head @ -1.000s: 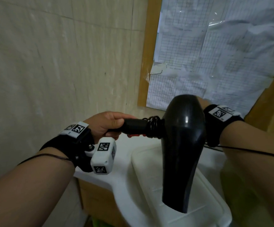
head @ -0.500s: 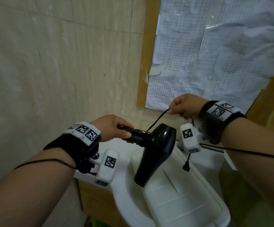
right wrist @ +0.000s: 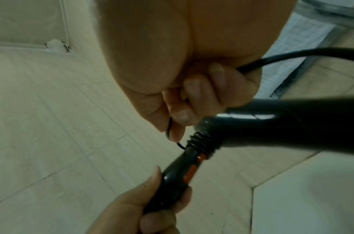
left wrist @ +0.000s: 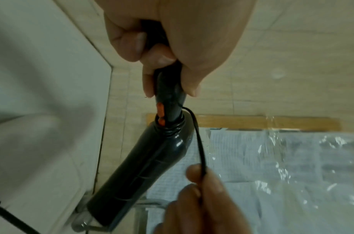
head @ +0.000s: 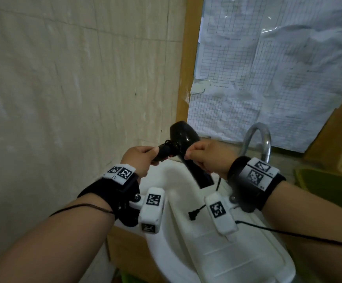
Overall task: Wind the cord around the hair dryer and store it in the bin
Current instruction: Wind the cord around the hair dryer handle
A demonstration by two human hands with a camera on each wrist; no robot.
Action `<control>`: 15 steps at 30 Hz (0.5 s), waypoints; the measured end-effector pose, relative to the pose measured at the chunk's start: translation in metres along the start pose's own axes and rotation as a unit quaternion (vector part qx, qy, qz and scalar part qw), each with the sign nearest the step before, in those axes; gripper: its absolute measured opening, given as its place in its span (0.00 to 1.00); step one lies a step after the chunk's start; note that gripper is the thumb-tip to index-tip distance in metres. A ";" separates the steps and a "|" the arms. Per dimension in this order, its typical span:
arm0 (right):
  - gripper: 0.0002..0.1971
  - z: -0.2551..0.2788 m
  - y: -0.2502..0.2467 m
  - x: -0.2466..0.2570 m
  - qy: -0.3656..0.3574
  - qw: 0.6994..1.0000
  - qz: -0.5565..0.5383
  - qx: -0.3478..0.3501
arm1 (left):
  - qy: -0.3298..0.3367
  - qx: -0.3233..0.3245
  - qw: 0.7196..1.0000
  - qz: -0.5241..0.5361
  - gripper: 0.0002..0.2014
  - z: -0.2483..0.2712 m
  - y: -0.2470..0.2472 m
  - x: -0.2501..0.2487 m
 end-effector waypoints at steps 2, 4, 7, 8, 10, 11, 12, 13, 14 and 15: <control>0.08 0.003 0.014 -0.009 0.008 0.999 -0.024 0.034 | -0.023 -0.015 0.996 0.090 0.14 0.000 -0.003 0.007; 0.11 0.004 0.027 -0.021 0.021 0.996 -0.046 0.069 | -0.025 -0.025 0.987 0.160 0.14 0.001 -0.007 0.009; 0.14 0.003 0.032 -0.039 0.041 0.994 -0.063 0.080 | -0.005 -0.006 0.967 0.253 0.12 0.003 -0.007 0.008; 0.14 0.002 0.033 -0.045 0.047 0.994 -0.067 0.078 | 0.004 0.004 0.961 0.278 0.11 0.004 -0.006 0.007; 0.15 0.000 0.034 -0.052 0.059 0.993 -0.071 0.079 | 0.020 0.025 0.948 0.316 0.10 0.005 -0.002 0.005; 0.16 -0.002 0.034 -0.054 0.062 0.992 -0.072 0.078 | 0.027 0.036 0.942 0.332 0.11 0.005 0.001 0.003; 0.16 -0.003 0.034 -0.054 0.064 0.992 -0.073 0.074 | 0.034 0.047 0.937 0.344 0.11 0.005 0.004 0.000; 0.16 -0.005 0.032 -0.055 0.066 0.993 -0.074 0.067 | 0.042 0.058 0.932 0.354 0.11 0.006 0.006 -0.002; 0.16 -0.007 0.030 -0.055 0.063 0.993 -0.078 0.056 | 0.049 0.071 0.929 0.360 0.12 0.006 0.007 -0.004; 0.16 -0.010 0.026 -0.056 0.060 0.994 -0.078 0.036 | 0.055 0.086 0.927 0.360 0.13 0.006 0.009 -0.005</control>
Point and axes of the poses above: each hand's wrist, its own z-axis away from the middle knuckle, its own y-axis out of the palm, x = y × z, the point moved 10 cm from there along -z, towards the middle knuckle, and after that the axes turned 5 degrees about x, right-handed, at the moved point
